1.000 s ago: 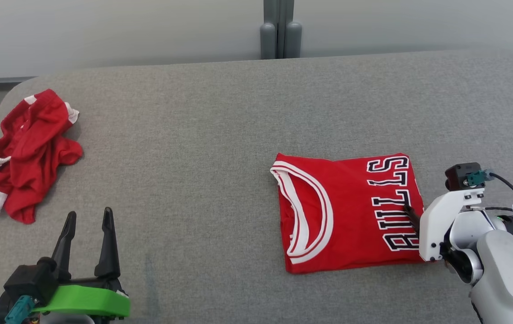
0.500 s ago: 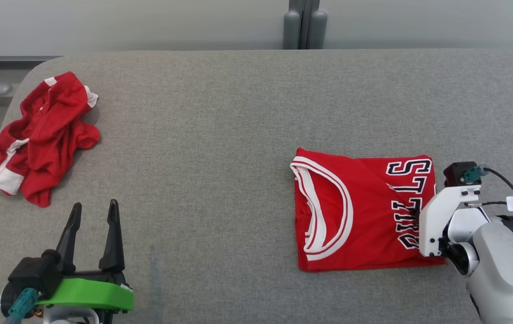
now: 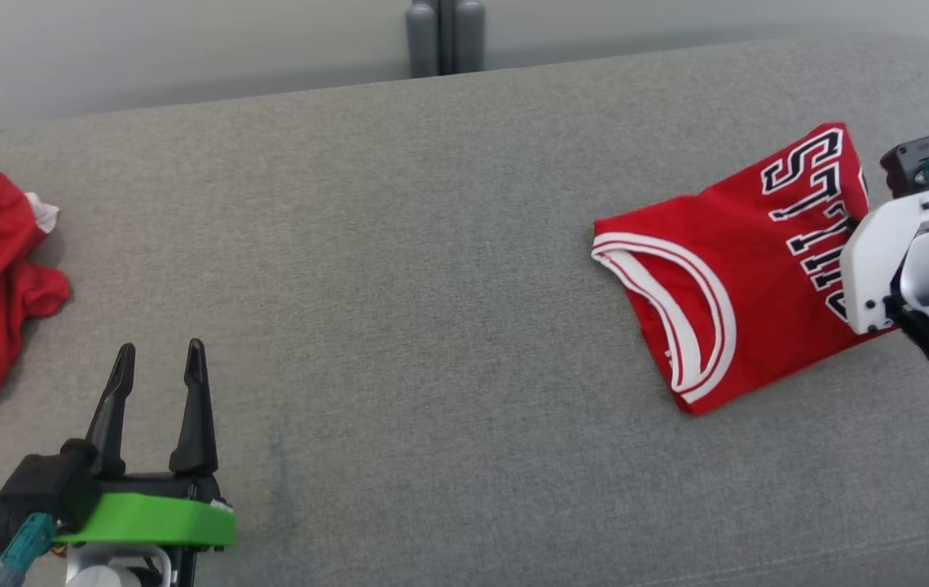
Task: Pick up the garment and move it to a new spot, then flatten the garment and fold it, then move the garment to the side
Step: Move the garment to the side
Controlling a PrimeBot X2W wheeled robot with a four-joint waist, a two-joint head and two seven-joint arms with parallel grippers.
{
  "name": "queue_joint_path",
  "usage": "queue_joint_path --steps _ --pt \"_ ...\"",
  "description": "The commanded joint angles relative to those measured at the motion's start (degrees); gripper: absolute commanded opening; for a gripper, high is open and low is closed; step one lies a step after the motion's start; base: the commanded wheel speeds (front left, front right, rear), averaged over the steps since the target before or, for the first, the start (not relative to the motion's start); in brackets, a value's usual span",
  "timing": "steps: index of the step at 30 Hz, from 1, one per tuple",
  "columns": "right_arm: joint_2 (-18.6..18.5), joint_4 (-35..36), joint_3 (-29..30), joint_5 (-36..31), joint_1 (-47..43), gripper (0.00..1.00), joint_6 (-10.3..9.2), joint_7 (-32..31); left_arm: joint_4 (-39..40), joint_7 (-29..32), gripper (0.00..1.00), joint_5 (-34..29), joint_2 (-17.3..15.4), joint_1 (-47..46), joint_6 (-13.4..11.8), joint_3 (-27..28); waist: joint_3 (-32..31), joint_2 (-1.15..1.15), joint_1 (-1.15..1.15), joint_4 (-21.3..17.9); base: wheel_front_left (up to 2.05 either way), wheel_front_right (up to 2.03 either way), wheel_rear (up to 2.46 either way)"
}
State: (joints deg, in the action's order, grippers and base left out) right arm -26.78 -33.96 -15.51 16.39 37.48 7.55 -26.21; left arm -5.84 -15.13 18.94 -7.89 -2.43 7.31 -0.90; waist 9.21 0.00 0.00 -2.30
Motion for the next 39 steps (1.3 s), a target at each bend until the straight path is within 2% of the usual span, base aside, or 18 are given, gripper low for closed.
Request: queue_joint_path --steps 1,9,14,23,29,30,31,39 --pt "-0.6 -0.2 0.5 1.0 1.4 0.00 -0.12 0.8 0.3 0.0 1.00 -0.3 -0.4 -1.5 0.2 -0.1 3.2 0.00 0.00 -4.4 0.00 0.00 0.00" --pt "-7.7 -1.7 1.8 -0.7 5.4 0.00 -0.12 6.1 2.8 0.0 1.00 -0.3 -2.8 -5.1 0.2 -1.8 9.4 0.00 0.00 -7.3 0.00 0.00 0.00" --pt "-10.2 -3.1 2.8 -2.3 7.8 0.00 -0.12 10.7 4.8 0.0 1.00 -0.4 -4.7 -6.7 0.2 -2.1 13.8 0.00 0.00 -7.7 0.00 0.00 0.00" --pt "-12.9 -6.5 8.7 -6.1 8.7 0.00 -0.12 16.1 6.6 0.7 1.00 0.1 -7.0 -8.7 0.2 -2.7 19.2 0.00 0.00 -6.0 0.00 0.00 0.00" --pt "-12.4 -7.0 12.1 -9.7 8.2 0.00 -0.12 19.3 7.7 1.1 1.00 0.0 -8.0 -8.8 -0.1 -2.3 20.2 0.00 0.00 -4.9 0.00 0.00 0.00" --pt "-12.0 -7.1 12.4 -10.5 8.0 0.37 -0.12 19.7 7.9 1.1 1.00 0.1 -8.2 -8.8 -0.3 -2.2 20.2 0.00 0.00 -4.8 0.00 0.00 0.00" --pt "-11.7 -7.1 12.8 -11.1 8.0 1.00 -0.12 20.1 8.0 1.2 1.00 0.2 -8.2 -8.8 -0.3 -2.2 20.1 0.00 0.00 -4.6 0.00 0.00 0.00" --pt "-10.8 -5.2 13.4 -15.9 6.8 1.00 -0.12 24.6 6.1 0.6 1.00 0.8 -6.3 -8.2 -0.7 -3.4 16.1 0.00 0.00 -3.0 0.00 0.00 0.00"
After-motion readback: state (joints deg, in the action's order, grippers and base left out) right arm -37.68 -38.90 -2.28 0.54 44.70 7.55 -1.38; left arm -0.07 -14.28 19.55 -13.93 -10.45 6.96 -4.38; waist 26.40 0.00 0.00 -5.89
